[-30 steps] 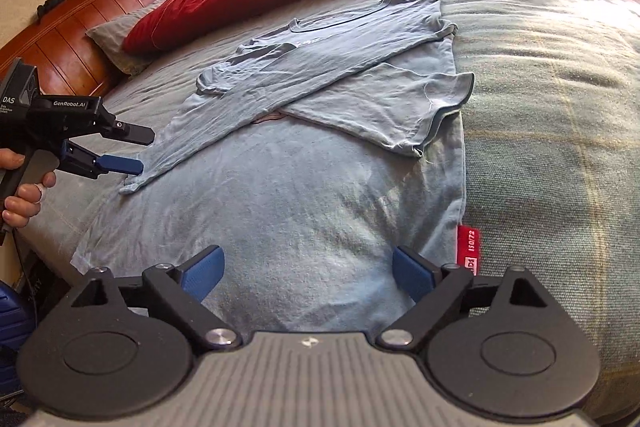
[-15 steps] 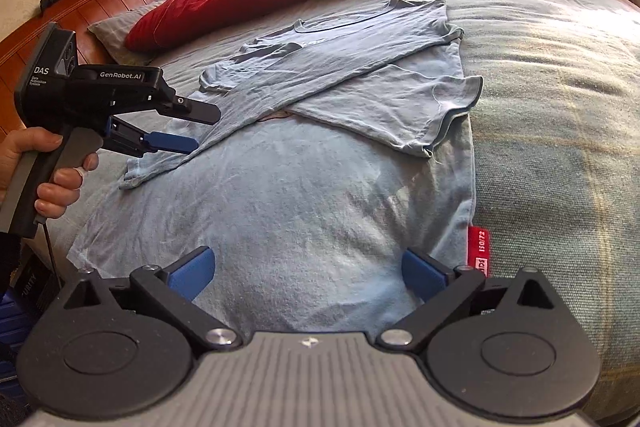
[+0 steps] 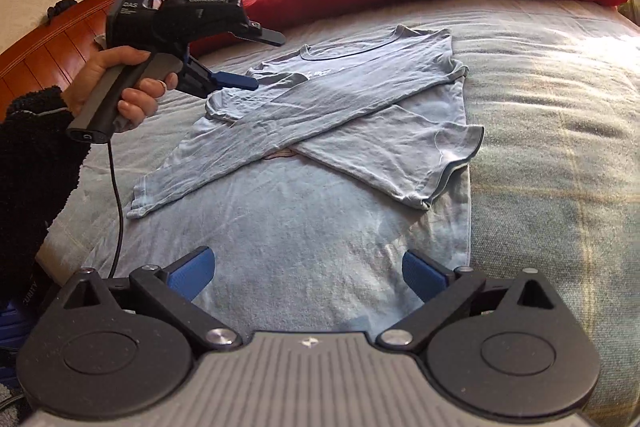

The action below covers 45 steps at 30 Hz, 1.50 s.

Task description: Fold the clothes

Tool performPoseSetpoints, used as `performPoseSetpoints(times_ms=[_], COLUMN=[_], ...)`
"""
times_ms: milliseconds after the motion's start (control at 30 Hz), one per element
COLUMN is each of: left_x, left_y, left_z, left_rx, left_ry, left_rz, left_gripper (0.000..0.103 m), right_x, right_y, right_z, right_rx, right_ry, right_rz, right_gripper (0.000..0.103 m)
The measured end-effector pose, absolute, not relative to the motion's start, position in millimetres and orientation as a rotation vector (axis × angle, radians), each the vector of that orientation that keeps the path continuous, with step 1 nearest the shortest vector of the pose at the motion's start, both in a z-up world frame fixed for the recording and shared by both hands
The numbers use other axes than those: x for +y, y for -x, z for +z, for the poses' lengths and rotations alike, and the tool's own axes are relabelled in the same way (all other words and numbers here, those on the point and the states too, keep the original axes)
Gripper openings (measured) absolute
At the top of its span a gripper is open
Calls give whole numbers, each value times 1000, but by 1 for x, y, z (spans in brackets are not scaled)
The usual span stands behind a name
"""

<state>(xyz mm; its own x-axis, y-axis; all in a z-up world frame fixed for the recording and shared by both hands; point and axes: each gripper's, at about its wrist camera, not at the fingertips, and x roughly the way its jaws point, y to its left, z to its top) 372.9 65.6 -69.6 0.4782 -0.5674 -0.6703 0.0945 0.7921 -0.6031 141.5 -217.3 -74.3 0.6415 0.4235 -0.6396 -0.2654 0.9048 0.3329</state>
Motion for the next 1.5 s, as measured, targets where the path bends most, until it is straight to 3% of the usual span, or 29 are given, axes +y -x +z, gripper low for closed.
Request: performPoseSetpoints(times_ms=[367,700,933,1167,1333,1500], left_x=[35,20,35,19,25,48], left_y=[-429,-455,-426,-407,-432,-427], left_z=[-104,-116,-81,-100,-104,-69], left_rx=[1160,1106,1075,1135,1077,999], left_ry=[682,821,738,608,669,597], left_rz=[-614,-600,-599,-584,-536,-495], left_gripper=[79,79,79,81,80,81], right_x=[-224,-235,-234,-228,-230,-230], right_y=[-185,-190,-183,-178,-176,-174], right_z=[-74,-82,-76,-74,-71,-68], right_rx=[761,769,745,741,738,728], right_ry=[-223,-238,-239,-225,-229,-228], right_rz=[399,362,381,395,386,394], right_gripper=[102,102,102,102,102,102])
